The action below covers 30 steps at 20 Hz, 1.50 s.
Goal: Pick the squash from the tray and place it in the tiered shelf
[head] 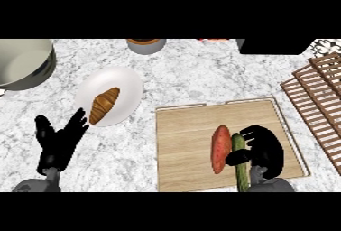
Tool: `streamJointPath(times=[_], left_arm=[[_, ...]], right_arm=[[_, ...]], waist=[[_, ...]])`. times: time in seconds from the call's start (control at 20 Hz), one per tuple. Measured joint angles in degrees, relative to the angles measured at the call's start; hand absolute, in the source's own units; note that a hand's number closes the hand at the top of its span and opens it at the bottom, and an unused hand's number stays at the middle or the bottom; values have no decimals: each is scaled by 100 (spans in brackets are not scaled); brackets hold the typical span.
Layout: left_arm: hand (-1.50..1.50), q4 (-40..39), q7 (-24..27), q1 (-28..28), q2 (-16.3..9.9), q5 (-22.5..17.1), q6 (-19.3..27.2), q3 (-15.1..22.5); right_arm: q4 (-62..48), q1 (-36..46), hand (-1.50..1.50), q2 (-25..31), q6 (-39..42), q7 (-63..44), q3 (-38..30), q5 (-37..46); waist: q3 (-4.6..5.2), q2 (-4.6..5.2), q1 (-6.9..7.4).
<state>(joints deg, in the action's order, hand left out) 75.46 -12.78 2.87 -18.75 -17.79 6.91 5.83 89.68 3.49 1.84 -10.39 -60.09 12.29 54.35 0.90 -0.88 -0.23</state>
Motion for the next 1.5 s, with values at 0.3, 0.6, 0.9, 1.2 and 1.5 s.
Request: streamJointPath(times=[0.3, 0.6, 0.9, 1.2, 1.5], left_arm=[[0, 65, -103, 28, 164, 132, 60, 16], [0, 84, -86, 65, 205, 168, 48, 28], [0, 4, -86, 95, 157, 171, -4, -47], [0, -20, -96, 63, 159, 172, -40, -73], [0, -1, -107, 15, 123, 144, -65, -164]], right_arm=[[45, 308, 150, -54, -268, -73, 370, 519], [-774, 1700, 150, -74, -406, -290, -999, 766], [-1044, 2973, 150, -21, -294, -674, -1508, 2040], [-969, 4074, 150, 86, 107, -968, -1941, 3230], [-806, 4980, 150, 271, 789, -954, -2506, 3866]], waist=[[-39, 37, 18], [-80, 114, 134], [-82, 90, 117], [-82, 61, 75], [-82, 43, 34]])
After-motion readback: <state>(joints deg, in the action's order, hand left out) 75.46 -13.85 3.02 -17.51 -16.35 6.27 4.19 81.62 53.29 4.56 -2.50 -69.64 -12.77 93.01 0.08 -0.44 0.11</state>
